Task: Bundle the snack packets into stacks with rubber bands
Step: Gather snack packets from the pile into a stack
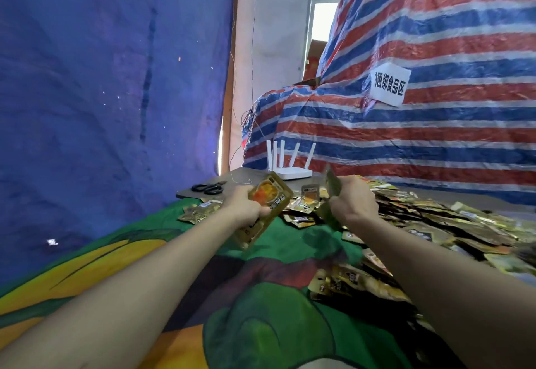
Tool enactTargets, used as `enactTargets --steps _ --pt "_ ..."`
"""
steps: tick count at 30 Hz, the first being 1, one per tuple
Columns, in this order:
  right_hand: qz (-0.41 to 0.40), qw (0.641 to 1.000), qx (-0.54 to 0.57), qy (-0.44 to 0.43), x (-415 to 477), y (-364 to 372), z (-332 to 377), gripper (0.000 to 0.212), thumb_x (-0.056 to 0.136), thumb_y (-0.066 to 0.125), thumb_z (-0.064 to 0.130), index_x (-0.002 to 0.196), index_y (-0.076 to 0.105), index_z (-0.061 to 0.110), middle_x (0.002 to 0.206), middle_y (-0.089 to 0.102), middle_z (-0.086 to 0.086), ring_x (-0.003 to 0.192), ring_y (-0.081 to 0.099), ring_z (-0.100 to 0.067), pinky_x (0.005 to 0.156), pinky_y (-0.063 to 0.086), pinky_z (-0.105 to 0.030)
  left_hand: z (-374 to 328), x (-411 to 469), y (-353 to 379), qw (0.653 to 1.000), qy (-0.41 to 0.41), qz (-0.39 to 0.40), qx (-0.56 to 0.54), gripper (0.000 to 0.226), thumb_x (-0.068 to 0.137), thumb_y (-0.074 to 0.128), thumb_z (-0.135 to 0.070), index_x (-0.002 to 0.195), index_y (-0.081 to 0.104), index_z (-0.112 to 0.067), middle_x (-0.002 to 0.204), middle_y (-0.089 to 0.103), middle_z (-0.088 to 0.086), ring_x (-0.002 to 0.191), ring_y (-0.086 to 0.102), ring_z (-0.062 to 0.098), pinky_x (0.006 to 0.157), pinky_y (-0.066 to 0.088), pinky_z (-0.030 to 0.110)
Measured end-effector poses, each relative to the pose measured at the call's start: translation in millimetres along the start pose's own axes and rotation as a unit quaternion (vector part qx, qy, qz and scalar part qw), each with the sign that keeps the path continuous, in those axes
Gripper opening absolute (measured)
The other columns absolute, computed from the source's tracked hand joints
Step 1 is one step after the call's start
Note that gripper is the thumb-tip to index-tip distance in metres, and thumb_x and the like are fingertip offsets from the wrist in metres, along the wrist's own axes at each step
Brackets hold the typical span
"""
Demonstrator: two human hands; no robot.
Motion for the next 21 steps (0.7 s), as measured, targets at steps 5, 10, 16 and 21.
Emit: enactTargets --steps 5,10,16,21 --pt "0.012 0.974 0.226 0.028 -12 -50 25 0.024 0.084 0.070 -0.004 0.103 0.069 0.013 0.103 0.070 -0.004 0.088 0.067 -0.021 0.071 0.055 -0.033 -10 -37 -7 0.968 -0.054 -0.026 -0.245 0.030 0.091 0.070 -0.017 0.119 0.063 -0.010 0.114 0.070 0.014 0.107 0.064 0.034 0.097 0.050 0.050" --pt "0.073 0.924 0.363 0.096 -46 -96 39 0.023 0.074 0.077 -0.010 0.083 0.065 0.008 0.091 0.072 -0.011 0.076 0.071 -0.021 0.055 0.051 -0.027 -25 -89 -7 0.916 -0.069 -0.009 -0.395 0.035 0.089 0.070 -0.020 0.120 0.062 -0.006 0.120 0.068 0.019 0.117 0.060 0.039 0.106 0.042 0.057" --pt "0.158 0.911 0.363 0.115 -111 -154 40 0.025 0.083 0.060 -0.013 0.102 0.059 0.002 0.102 0.069 -0.020 0.095 0.069 -0.035 0.073 0.062 -0.048 -35 -152 -9 0.873 -0.019 -0.028 -0.487 0.030 0.082 0.071 -0.019 0.110 0.063 -0.011 0.102 0.076 0.014 0.101 0.069 0.036 0.079 0.057 0.051" --pt "0.177 0.893 0.384 0.154 -168 -180 16 0.030 0.081 0.046 -0.012 0.098 0.061 0.007 0.096 0.065 -0.015 0.089 0.062 -0.028 0.074 0.051 -0.040 -43 -190 14 0.838 -0.036 0.014 -0.544 0.039 0.082 0.067 -0.021 0.119 0.058 -0.012 0.111 0.073 0.019 0.102 0.068 0.038 0.084 0.055 0.056"
Point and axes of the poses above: each hand's wrist, its own x-axis towards the middle knuckle, its own y-axis out of the palm, z = x × y, the point moved 4 cm from there along x, towards the middle knuckle
